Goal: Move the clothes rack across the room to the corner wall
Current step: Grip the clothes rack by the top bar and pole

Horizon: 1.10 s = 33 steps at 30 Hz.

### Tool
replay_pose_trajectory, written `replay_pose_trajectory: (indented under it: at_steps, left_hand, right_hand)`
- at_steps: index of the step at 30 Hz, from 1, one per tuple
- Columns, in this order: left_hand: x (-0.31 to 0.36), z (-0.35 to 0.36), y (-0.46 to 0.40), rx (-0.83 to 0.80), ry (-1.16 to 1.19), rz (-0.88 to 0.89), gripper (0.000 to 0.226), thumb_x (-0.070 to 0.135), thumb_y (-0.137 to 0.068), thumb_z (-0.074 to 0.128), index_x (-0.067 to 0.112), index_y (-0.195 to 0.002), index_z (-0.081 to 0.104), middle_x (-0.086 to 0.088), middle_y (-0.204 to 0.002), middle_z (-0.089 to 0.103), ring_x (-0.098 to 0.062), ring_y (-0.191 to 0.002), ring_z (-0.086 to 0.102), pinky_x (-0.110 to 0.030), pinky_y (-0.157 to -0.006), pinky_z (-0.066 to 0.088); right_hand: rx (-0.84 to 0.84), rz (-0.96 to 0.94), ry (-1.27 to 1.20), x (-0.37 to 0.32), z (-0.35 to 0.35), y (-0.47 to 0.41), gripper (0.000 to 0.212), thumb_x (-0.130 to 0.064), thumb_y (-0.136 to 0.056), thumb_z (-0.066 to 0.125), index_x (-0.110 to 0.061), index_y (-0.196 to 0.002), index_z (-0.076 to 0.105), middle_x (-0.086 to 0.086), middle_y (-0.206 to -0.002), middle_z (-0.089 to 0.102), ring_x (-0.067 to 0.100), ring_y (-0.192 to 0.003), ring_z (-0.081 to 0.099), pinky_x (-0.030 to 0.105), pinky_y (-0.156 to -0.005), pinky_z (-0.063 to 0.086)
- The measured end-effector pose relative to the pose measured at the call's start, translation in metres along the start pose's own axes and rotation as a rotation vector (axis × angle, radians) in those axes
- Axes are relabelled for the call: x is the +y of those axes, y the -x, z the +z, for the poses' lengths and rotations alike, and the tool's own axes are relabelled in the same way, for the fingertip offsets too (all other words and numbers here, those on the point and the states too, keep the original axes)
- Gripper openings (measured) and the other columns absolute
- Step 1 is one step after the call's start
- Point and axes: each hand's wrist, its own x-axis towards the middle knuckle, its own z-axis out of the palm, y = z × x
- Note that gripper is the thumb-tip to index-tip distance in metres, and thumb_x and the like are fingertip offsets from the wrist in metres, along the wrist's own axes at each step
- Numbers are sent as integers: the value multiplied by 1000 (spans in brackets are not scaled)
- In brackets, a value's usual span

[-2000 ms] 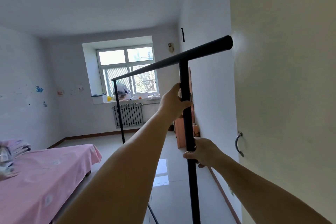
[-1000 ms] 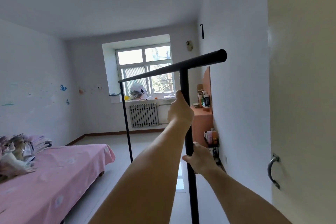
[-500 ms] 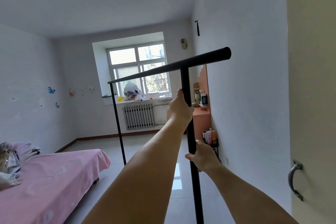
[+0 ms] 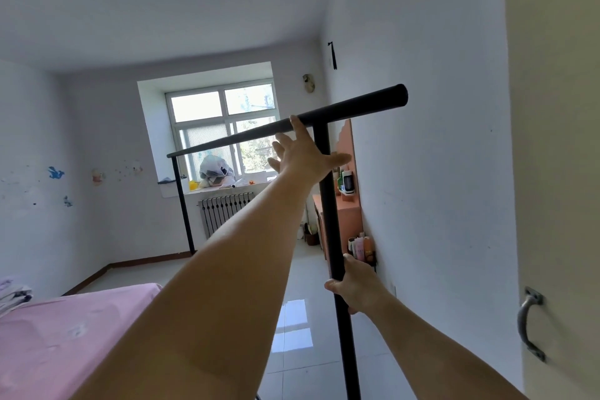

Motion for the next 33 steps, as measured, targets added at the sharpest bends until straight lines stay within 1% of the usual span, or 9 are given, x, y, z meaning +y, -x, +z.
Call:
replay_pose_trajectory:
  at_steps: [2, 5, 11, 13, 15, 22, 26, 29, 33]
  left_hand:
    - [5, 7, -2, 10, 78, -45, 128, 54, -64, 74, 22, -143, -22, -20, -155, -13, -40, -143, -4, -60, -113, 10]
    - [13, 15, -9, 65, 132, -77, 127, 49, -66, 75, 18, -143, -21, -21, -154, -16, -38, -143, -7, -60, -113, 8]
    - [15, 23, -24, 122, 199, -71, 112, 18, -73, 71, 14, -145, -15, -18, -156, -11, -31, -145, -4, -52, -116, 9]
    - [14, 25, -27, 119, 235, -37, 109, 13, -74, 69, 12, -145, -13, -17, -157, -10, -29, -145, -4, -47, -117, 12]
    - [14, 27, -31, 104, 252, -27, 108, 12, -74, 68, 11, -145, -12, -15, -157, -10, -28, -145, -5, -44, -117, 15]
    - [1, 34, -47, 100, 277, -19, 108, 11, -73, 68, 15, -146, -11, -13, -157, -11, -31, -145, 2, -45, -115, 22]
    - [-6, 39, -58, 110, 295, -8, 107, 11, -73, 68, 16, -146, -9, -12, -157, -10, -31, -145, 2, -46, -115, 23]
    - [-6, 43, -63, 107, 291, -3, 107, 12, -73, 69, 16, -146, -9, -13, -157, -10, -31, -145, 2, -45, -114, 24]
    - [-5, 44, -66, 104, 267, -8, 107, 13, -73, 69, 16, -146, -10, -14, -157, -9, -33, -144, 4, -46, -114, 25]
  right_hand:
    - [5, 3, -7, 2, 0, 0, 41, -21, -86, 66, -7, -120, 47, 16, -111, 63, 31, -97, 67, 40, -78, 60]
    - [8, 14, -48, 4, 1, -1, 40, -20, -86, 66, -9, -120, 47, 14, -110, 62, 31, -96, 67, 39, -74, 61]
    - [-3, 10, -47, 10, -3, -6, 45, -17, -84, 69, -11, -121, 45, 13, -110, 61, 30, -96, 67, 32, -69, 60]
    - [-12, 2, -19, 12, -4, -9, 51, -14, -81, 72, -11, -123, 43, 13, -107, 61, 30, -97, 67, 33, -74, 60]
    - [-11, 6, -2, 12, -5, -11, 54, -12, -79, 73, -10, -124, 43, 12, -101, 59, 31, -98, 67, 35, -78, 60]
    - [41, 24, 1, 8, 3, -25, 50, -11, -80, 72, -7, -122, 44, 11, -93, 56, 33, -96, 67, 40, -79, 59]
    - [68, 28, 5, 9, 9, -36, 49, -11, -81, 71, -6, -121, 43, 13, -96, 60, 32, -97, 66, 38, -79, 58]
    - [81, 24, 24, 11, 11, -41, 49, -13, -82, 70, -7, -122, 43, 16, -108, 65, 31, -99, 66, 38, -82, 57]
    - [75, 32, 21, 12, 10, -44, 50, -14, -82, 70, -7, -123, 42, 16, -107, 65, 31, -97, 67, 39, -82, 58]
